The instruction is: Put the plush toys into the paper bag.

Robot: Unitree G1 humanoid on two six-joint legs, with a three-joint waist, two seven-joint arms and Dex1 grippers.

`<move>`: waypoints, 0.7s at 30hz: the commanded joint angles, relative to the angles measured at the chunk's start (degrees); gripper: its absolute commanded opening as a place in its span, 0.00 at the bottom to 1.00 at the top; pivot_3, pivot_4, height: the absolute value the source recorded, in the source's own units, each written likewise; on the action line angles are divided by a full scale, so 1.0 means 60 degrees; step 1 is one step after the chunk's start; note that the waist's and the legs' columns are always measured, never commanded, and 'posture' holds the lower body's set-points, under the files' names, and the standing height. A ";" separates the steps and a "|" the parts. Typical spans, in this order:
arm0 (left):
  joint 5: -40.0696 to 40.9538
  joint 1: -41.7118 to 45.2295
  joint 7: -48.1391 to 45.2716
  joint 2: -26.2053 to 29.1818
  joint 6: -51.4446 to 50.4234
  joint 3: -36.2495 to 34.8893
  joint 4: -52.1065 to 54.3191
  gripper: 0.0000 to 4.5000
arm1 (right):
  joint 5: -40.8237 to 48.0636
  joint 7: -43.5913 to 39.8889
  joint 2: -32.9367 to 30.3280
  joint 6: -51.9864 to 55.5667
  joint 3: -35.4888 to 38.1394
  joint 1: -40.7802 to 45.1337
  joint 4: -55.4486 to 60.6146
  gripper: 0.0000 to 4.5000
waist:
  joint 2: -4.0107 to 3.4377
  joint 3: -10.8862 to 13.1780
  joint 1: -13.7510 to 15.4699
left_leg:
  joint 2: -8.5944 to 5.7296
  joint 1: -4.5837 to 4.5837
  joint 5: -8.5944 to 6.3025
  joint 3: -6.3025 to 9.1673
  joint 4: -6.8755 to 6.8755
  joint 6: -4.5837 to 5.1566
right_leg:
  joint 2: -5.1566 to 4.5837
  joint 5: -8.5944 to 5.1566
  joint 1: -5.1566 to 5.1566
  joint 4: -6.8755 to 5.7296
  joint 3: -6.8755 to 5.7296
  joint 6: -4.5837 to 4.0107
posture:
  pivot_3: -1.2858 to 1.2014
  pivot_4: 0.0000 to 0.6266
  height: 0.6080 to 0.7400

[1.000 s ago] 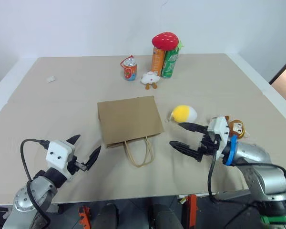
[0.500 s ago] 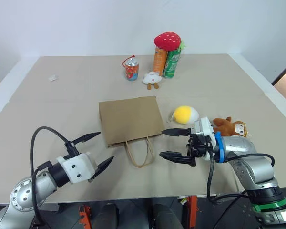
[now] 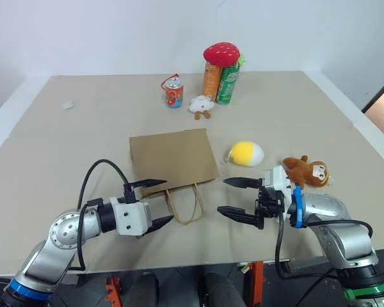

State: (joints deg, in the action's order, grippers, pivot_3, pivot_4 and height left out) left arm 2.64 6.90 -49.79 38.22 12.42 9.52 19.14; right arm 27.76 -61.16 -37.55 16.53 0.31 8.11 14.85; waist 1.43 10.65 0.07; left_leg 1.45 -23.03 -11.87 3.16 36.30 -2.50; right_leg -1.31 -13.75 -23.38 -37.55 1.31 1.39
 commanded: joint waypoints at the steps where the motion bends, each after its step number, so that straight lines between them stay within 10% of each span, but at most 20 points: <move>1: 0.0160 0.0336 -0.0139 -0.0122 0.0326 0.0124 -0.0109 1.00 | 0.0028 0.0114 -0.0067 -0.0168 0.0281 -0.0023 0.0345 0.97 | 0.0000 0.0000 0.0002 | 0.0000 0.0000 0.0000 0.0000 0.0000 0.0000 | 0.0000 0.0000 -0.0001 0.0000 0.0000 0.0000 | 0.52 0.24 1.00; 4: 0.0102 0.0602 -0.0272 -0.0265 0.0211 0.0362 -0.0206 0.94 | 0.0013 0.0152 -0.0074 -0.0210 0.0269 -0.0055 0.0323 0.99 | 0.0000 0.0000 0.0000 | 0.0000 0.0000 0.0000 0.0000 0.0000 0.0000 | 0.0000 0.0001 0.0000 0.0000 0.0000 0.0001 | 0.52 0.24 1.00; 15: 0.0065 0.1044 -0.0141 -0.0491 0.0114 0.0378 -0.0704 0.02 | -0.0052 0.0174 -0.0079 -0.0240 0.0184 0.0037 0.0179 1.00 | 0.0000 0.0000 -0.0002 | -0.0001 0.0001 0.0000 0.0001 0.0001 0.0000 | 0.0003 0.0005 0.0002 0.0000 0.0003 0.0004 | 0.52 0.24 1.00; 21: 0.0823 0.1523 0.0068 -0.0756 -0.0424 -0.0274 -0.1182 0.01 | -0.0129 0.0164 -0.0043 -0.0280 0.0125 0.0183 0.0045 1.00 | 0.0001 0.0000 0.0000 | -0.0002 0.0000 0.0001 0.0001 0.0006 0.0001 | 0.0003 0.0012 0.0003 -0.0001 0.0004 0.0013 | 0.52 0.24 1.00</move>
State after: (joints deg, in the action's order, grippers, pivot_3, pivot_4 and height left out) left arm 6.77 14.74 -49.23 32.63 8.81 9.83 13.15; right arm 26.71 -59.95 -37.62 15.88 0.27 7.93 14.57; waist 1.44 10.65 0.06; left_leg 1.45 -23.02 -11.86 3.18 36.35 -2.50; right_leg -1.28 -13.67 -23.35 -37.56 1.33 1.48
